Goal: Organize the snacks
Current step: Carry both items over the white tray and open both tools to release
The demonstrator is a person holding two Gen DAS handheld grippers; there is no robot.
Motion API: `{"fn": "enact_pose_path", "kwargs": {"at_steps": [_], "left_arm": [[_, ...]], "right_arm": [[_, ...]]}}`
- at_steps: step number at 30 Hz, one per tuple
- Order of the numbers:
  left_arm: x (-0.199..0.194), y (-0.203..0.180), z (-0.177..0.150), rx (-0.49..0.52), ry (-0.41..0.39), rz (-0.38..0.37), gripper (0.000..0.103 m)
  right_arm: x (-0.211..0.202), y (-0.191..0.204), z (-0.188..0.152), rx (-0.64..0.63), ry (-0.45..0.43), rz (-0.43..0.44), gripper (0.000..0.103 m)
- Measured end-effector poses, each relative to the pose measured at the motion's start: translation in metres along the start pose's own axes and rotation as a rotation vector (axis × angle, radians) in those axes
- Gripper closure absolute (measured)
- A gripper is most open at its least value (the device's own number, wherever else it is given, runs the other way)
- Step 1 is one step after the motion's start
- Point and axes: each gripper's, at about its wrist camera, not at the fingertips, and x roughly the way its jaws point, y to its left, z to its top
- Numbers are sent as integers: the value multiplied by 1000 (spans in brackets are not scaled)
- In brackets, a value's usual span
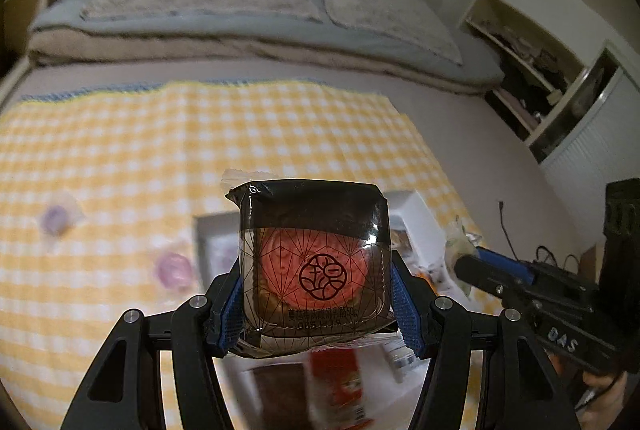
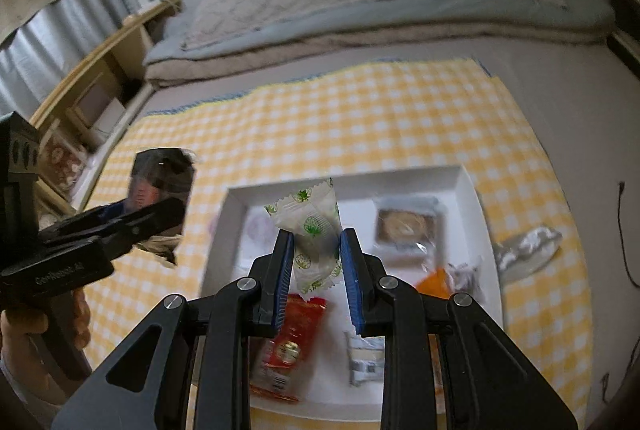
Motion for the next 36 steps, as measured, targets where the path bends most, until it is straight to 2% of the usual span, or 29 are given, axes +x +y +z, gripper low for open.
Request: {"fn": "enact_pose_path", "kwargs": {"at_steps": [7,11,15,18,20,22,23,24,28,30,34,36], "left_arm": [[71,4,19,-109,91,-61,42],[111,17,26,-165,144,-53,42],[135,28,30,-210,148,-45,42],[145,36,34,-205,139,-13,42],[146,41,33,-204,133,1,41],[143,46,33,-213,119,3,29],[137,48,29,-216,112,-10,11],[136,49,30,-216,107,-16,3],[124,46,24,-148,107,2,2],[115,44,20,-118,113,20,1],[98,36,15,-77,120,40,0],[90,31,13,-55,124,48,0]], "right_arm": [[16,-25,-9,34,77,-29,78],[30,-33,-13,38,128,-40,78],[45,-37,-18,42,182,-37,78],[54,-37,-21,41,214,-44,78],[60,-37,-22,42,236,-61,78],[65,-39,-22,51,248,-60,78],[67,-40,-22,60,250,-52,78],[69,-43,-23,79,251,-35,76],[72,-46,-23,116,259,-44,75],[72,-46,-24,123,263,-53,68],[70,-44,-24,129,261,-52,63],[67,-42,-25,121,261,-55,54]]}}
